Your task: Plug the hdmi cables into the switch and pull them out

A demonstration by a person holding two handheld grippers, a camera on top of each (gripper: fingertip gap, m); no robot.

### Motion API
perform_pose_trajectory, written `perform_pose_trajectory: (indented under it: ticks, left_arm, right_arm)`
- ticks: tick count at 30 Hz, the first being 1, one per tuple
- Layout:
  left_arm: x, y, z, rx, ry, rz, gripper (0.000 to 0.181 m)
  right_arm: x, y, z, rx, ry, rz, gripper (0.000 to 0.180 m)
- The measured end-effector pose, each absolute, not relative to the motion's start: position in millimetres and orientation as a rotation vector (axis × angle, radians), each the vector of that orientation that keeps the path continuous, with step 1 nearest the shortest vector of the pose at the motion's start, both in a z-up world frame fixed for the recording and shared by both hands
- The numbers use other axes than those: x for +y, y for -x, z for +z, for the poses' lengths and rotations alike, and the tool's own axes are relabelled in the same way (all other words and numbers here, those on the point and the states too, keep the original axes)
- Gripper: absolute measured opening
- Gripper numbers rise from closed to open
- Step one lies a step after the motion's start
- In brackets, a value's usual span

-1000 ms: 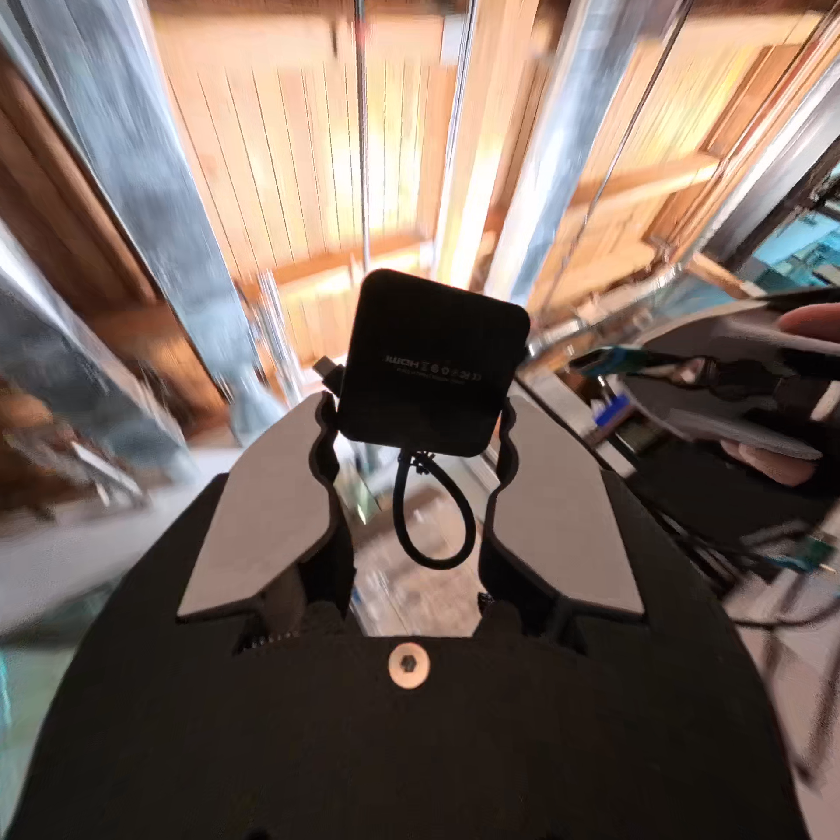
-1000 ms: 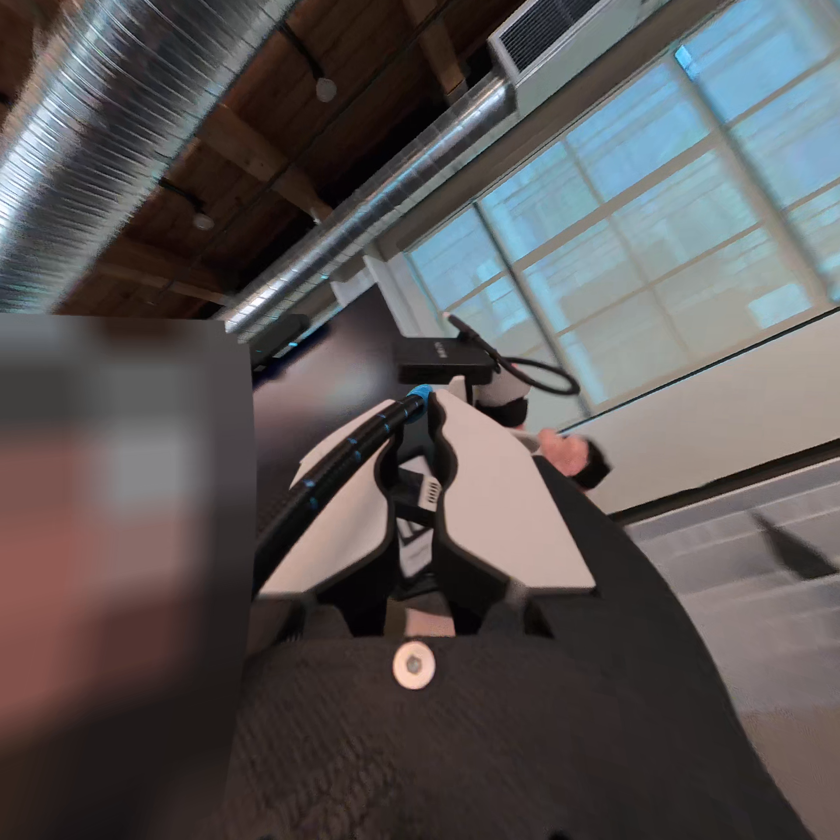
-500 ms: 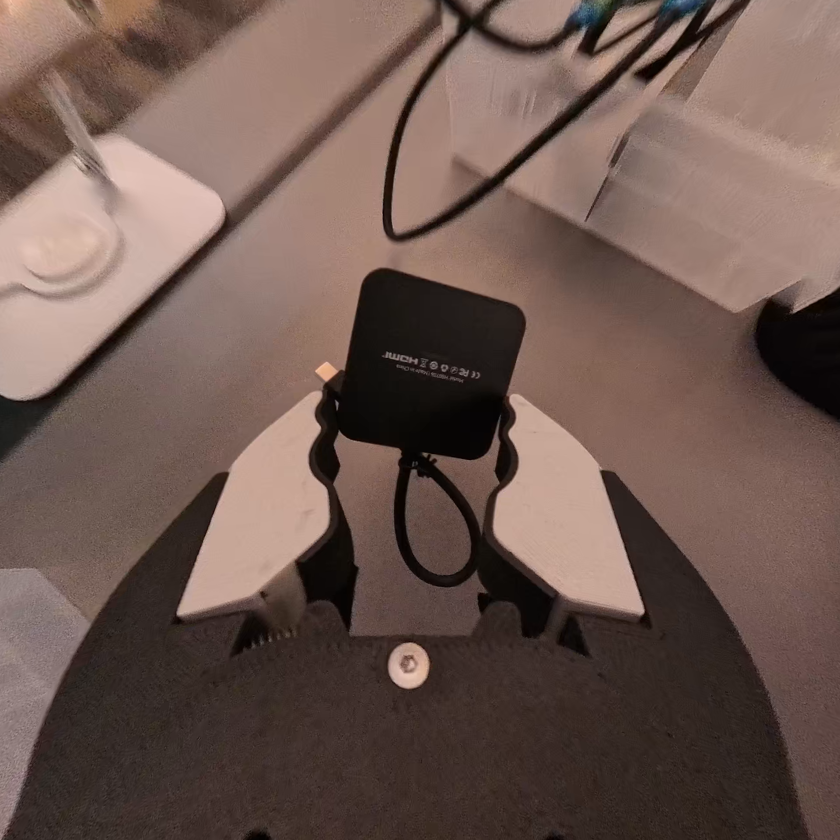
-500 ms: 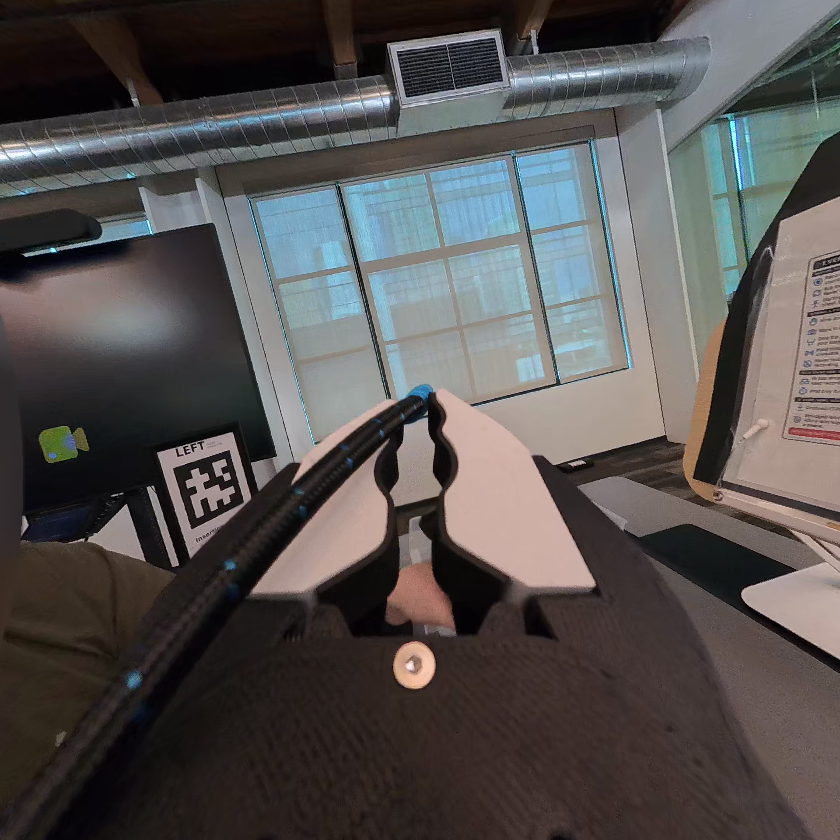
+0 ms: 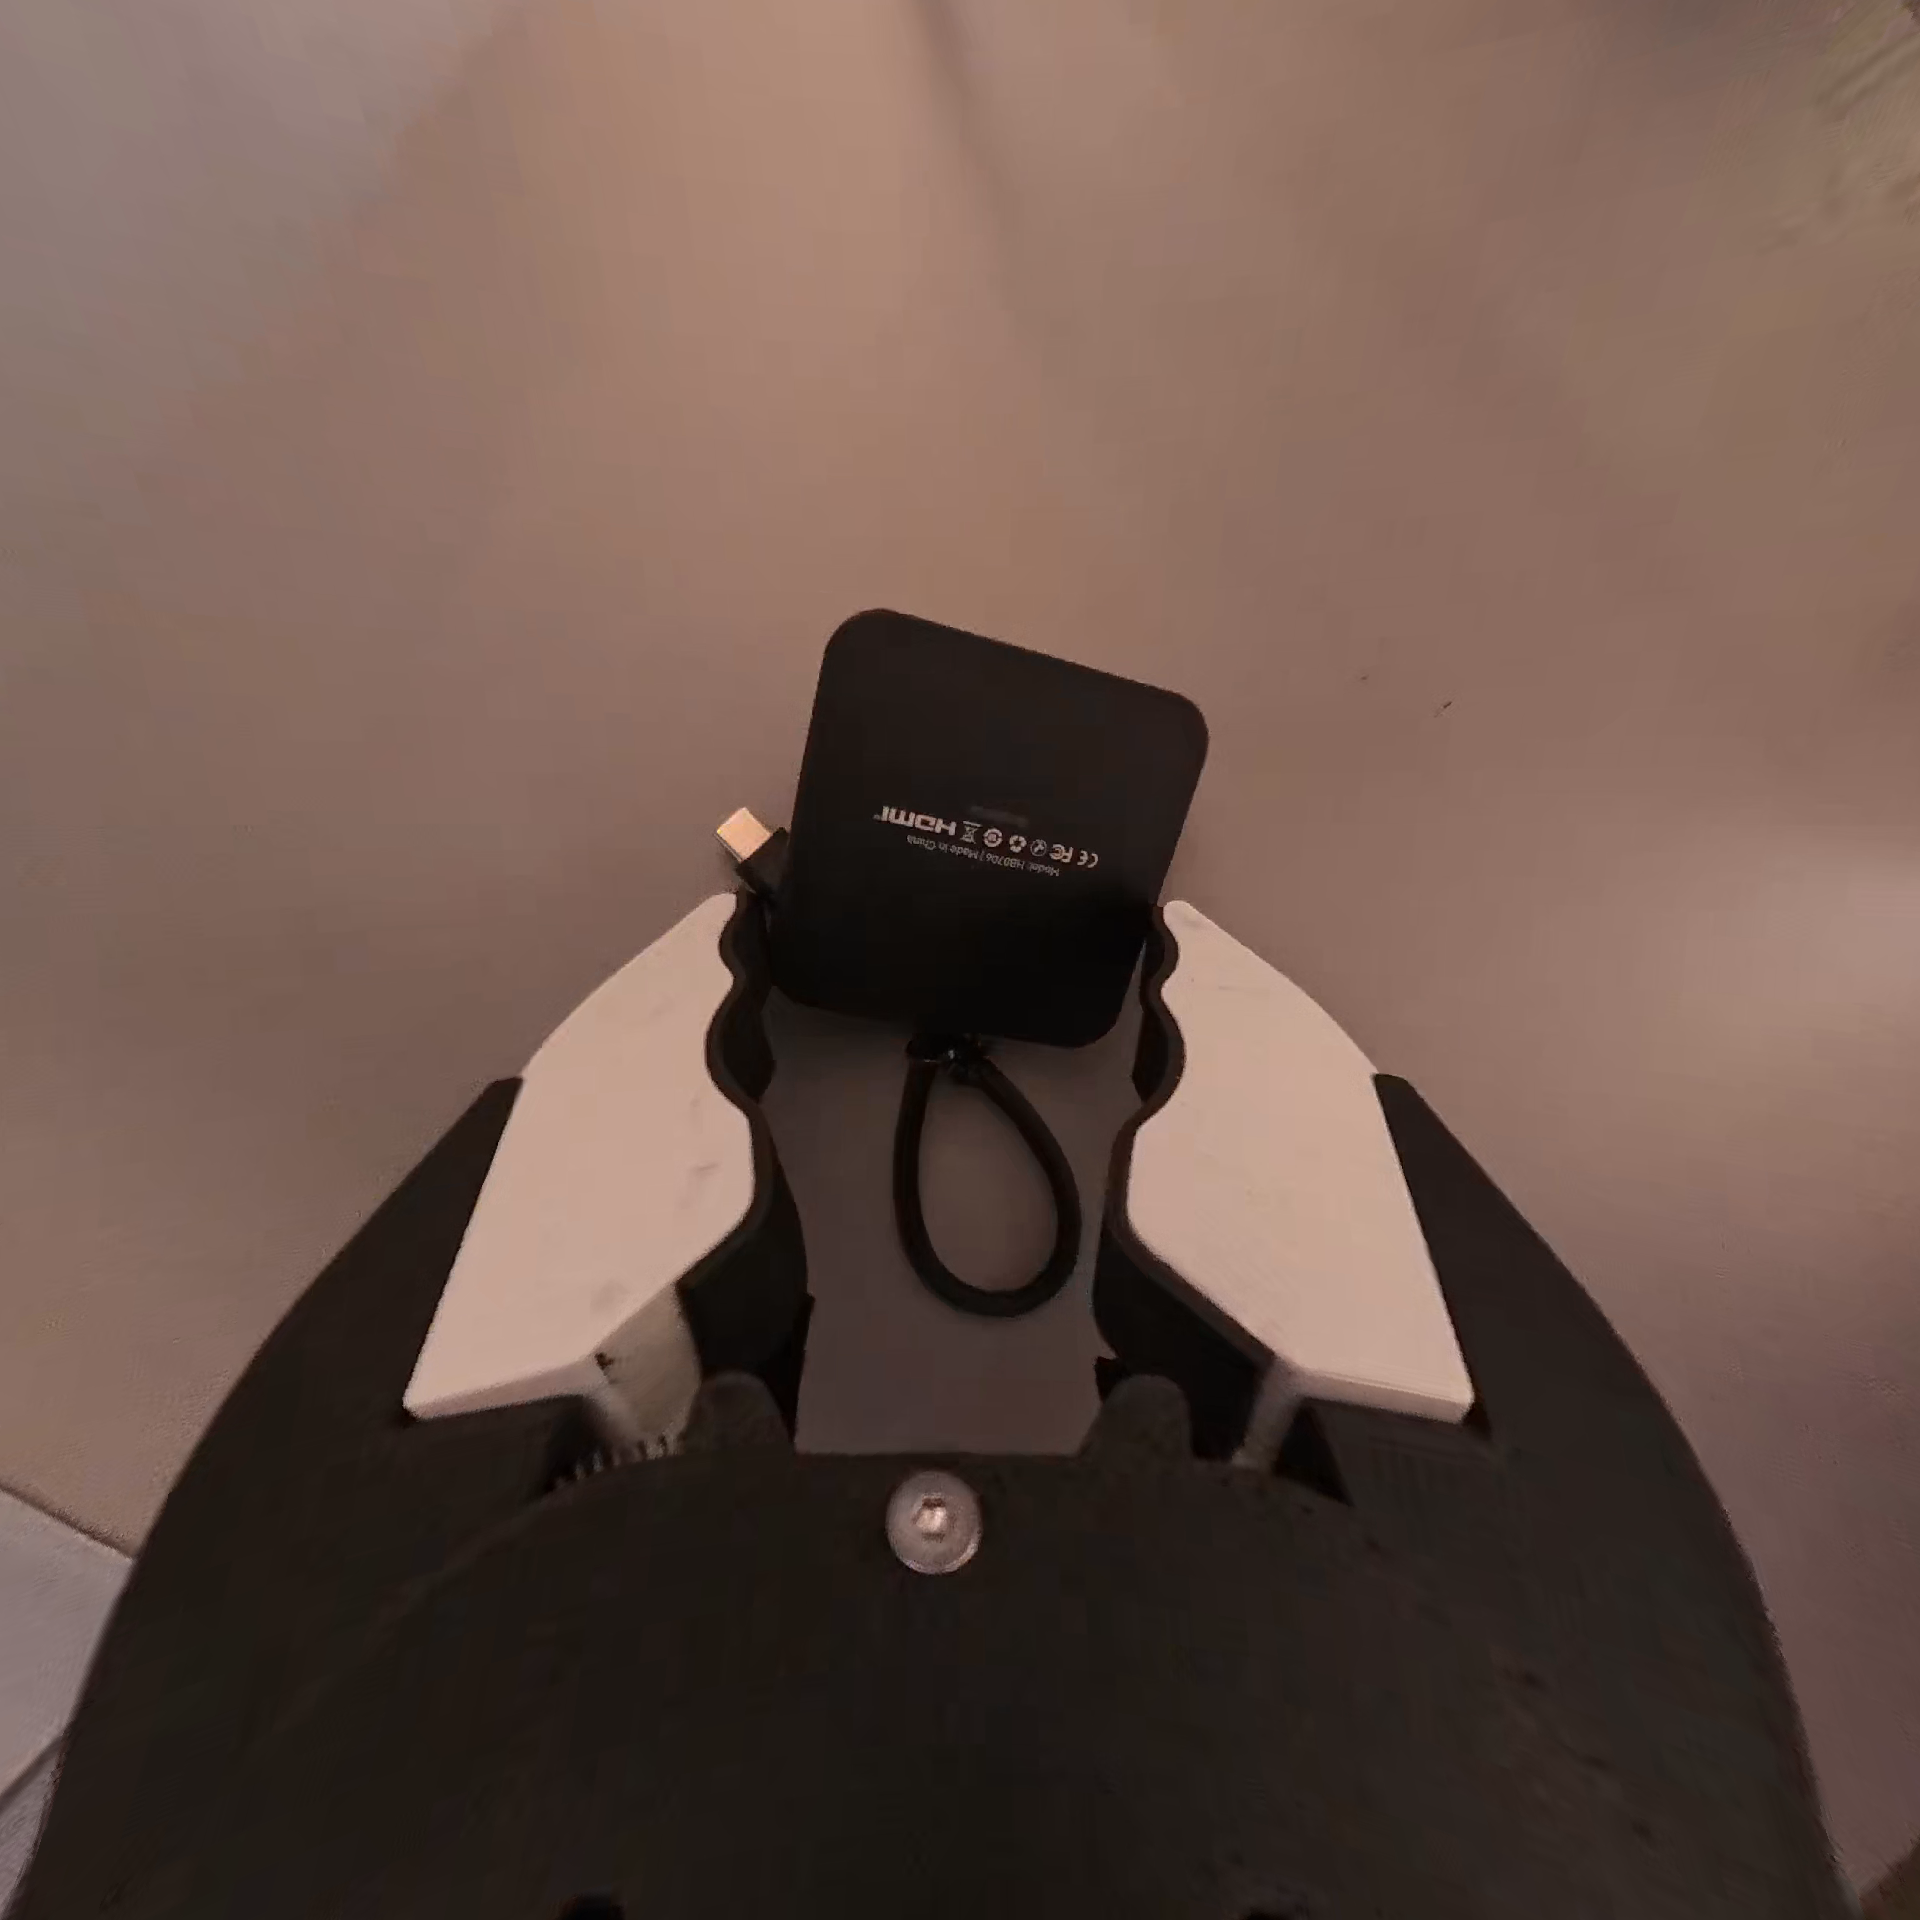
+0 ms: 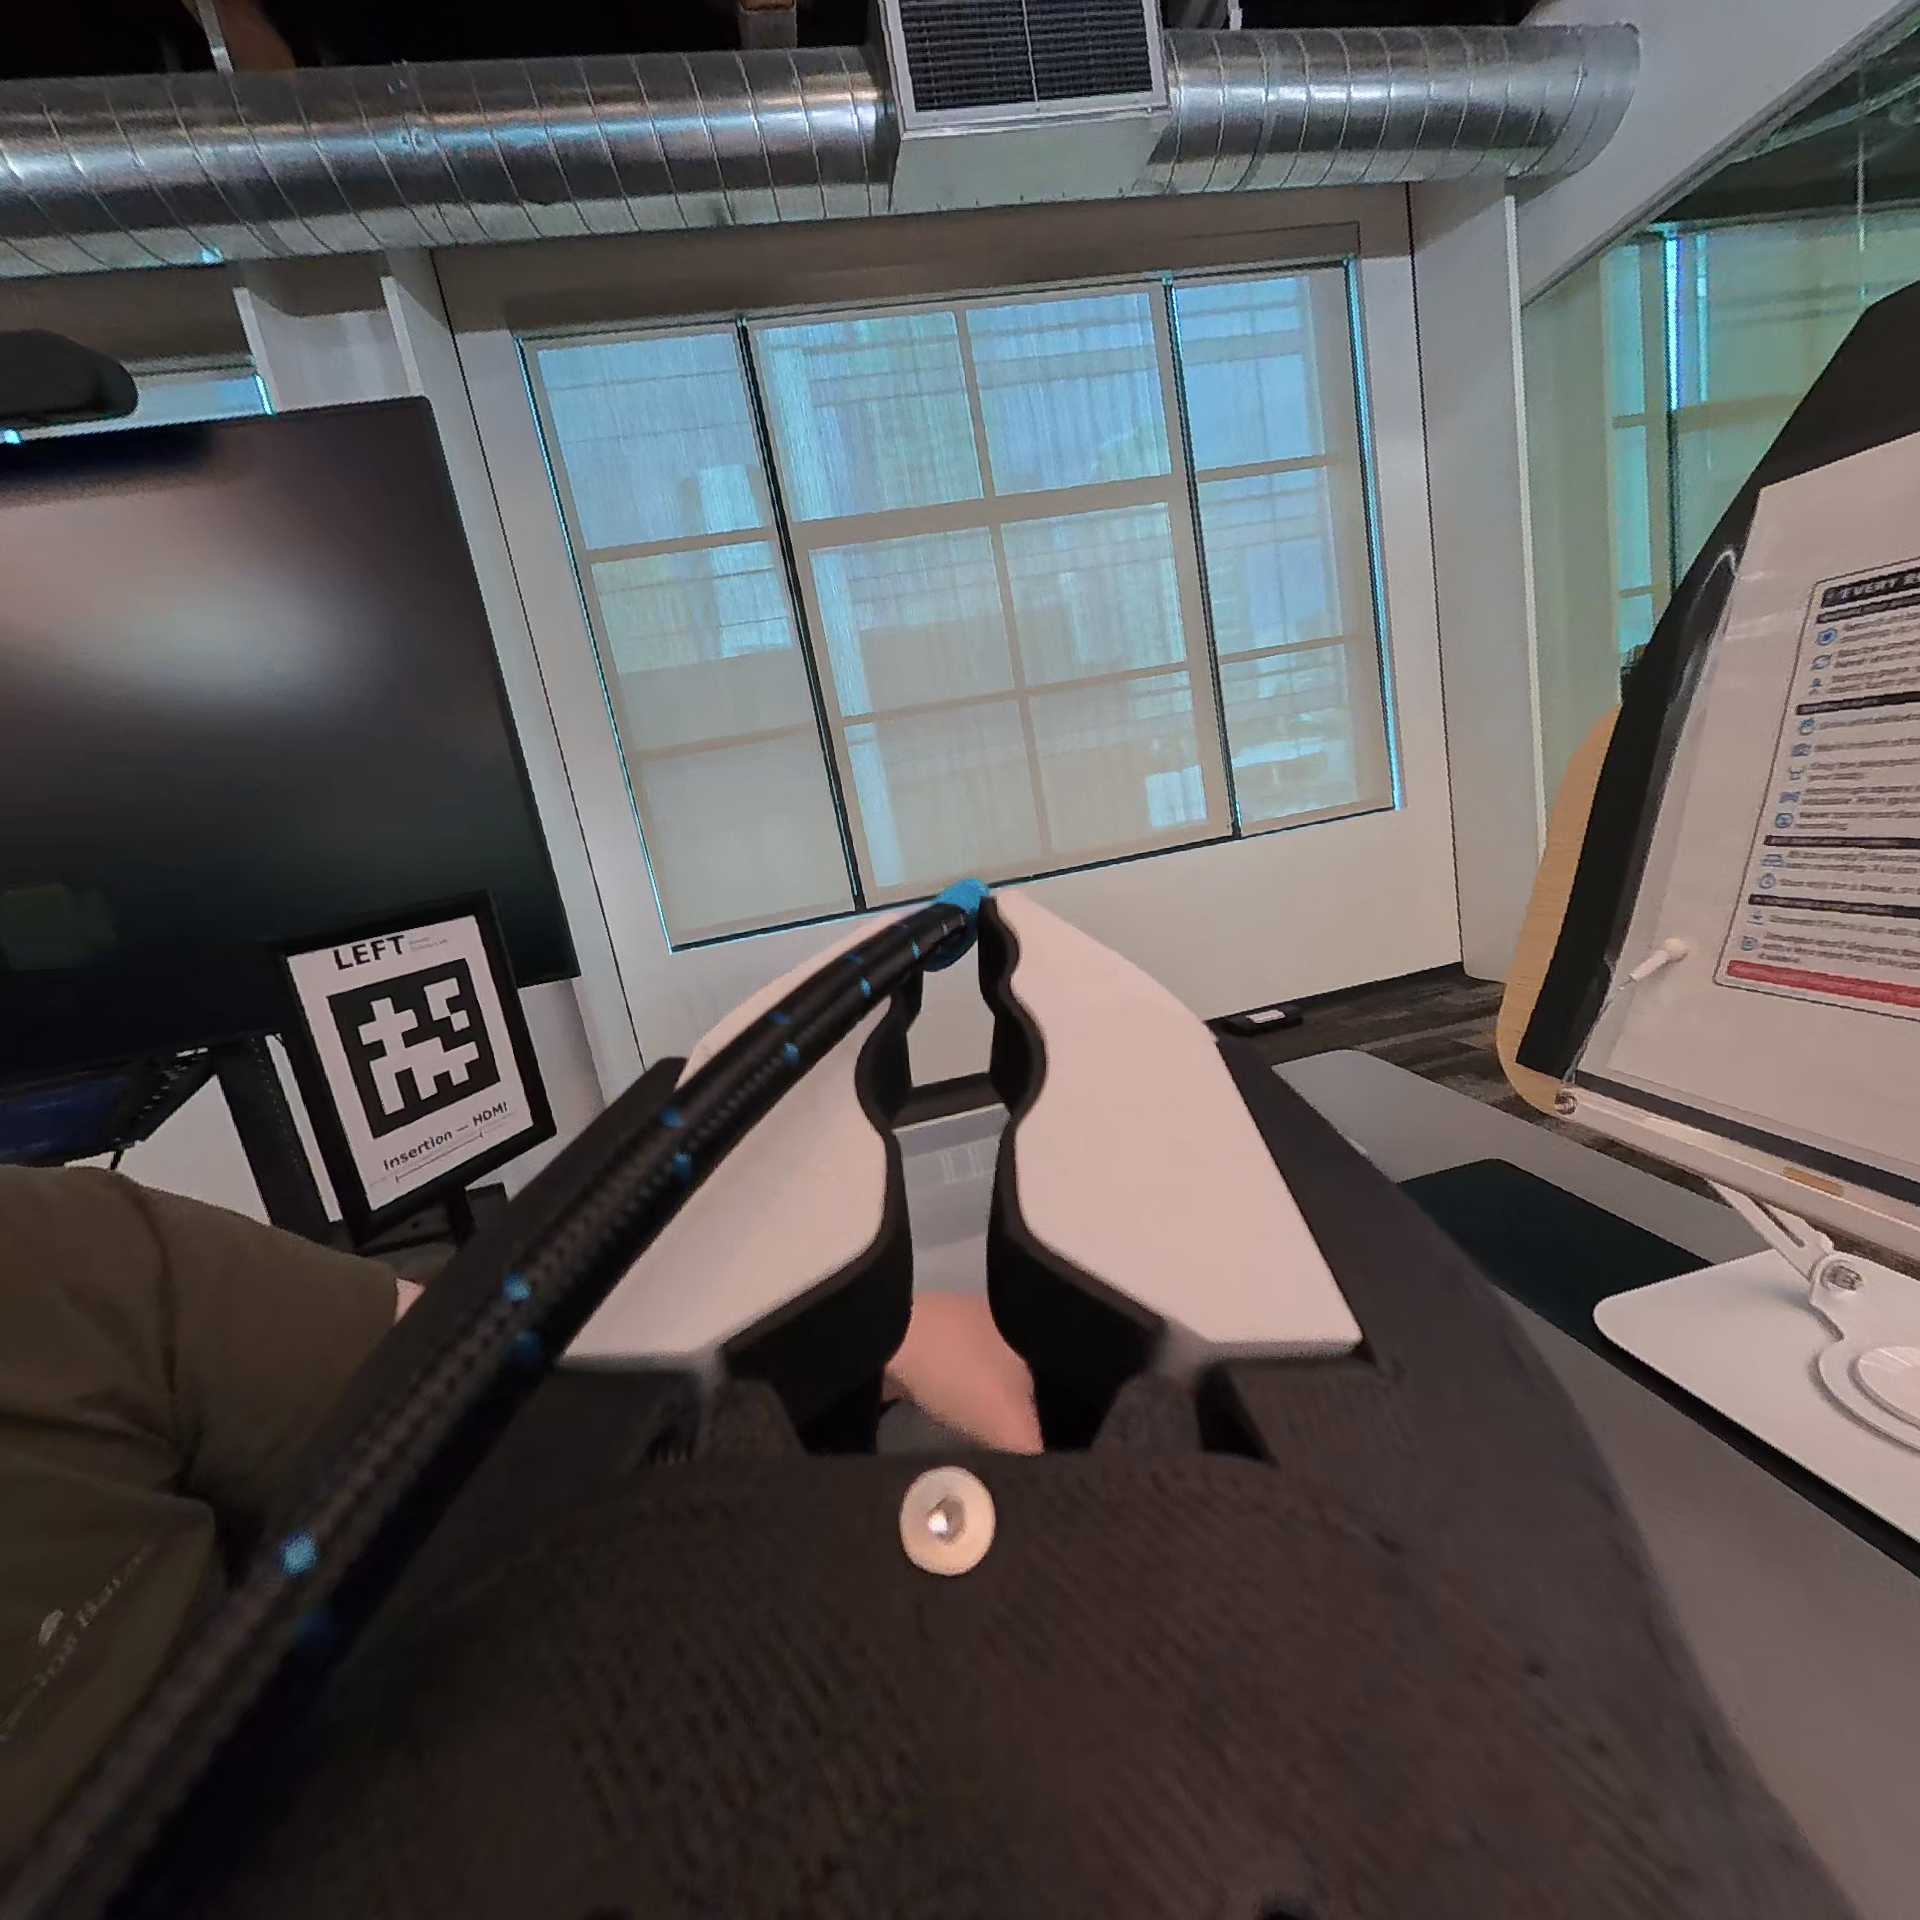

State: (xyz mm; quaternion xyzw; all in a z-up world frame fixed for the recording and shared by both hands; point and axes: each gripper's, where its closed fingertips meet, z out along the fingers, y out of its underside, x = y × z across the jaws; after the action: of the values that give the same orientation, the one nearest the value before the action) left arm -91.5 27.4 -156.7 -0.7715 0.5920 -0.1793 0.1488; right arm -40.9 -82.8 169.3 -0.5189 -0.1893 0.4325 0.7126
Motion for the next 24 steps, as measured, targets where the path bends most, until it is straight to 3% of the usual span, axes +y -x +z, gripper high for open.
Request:
perform_pose_trajectory:
  ticks: [7,12,15,18,19,24]
  left_arm:
    - [29.1,88.0,-130.4,1.563,2.279,-0.722,0.074]
    - [39.7,76.8,-28.2,1.411,1.832,-0.859,0.07]
    - [35.0,89.6,57.4,1.274,1.346,-0.716,0.069]
    - [4.0,111.2,111.0,1.172,0.912,-0.489,0.058]
    - [-9.4,112.1,115.7,1.197,0.81,-0.403,0.054]
    - [-39.8,103.2,119.1,1.195,0.514,-0.014,0.069]
  right_arm:
    - [-75.0,44.7,159.3,-0.455,1.185,0.902,0.01]
    - [-67.7,42.2,154.8,-0.402,1.209,0.926,0.008]
    - [-62.9,46.3,149.8,-0.367,1.236,0.971,0.009]
    - [-57.3,56.9,141.0,-0.346,1.275,1.015,0.008]
    - [-55.7,61.9,137.3,-0.343,1.288,1.037,0.007]
    - [-55.6,91.7,124.0,-0.343,1.337,1.195,0.008]
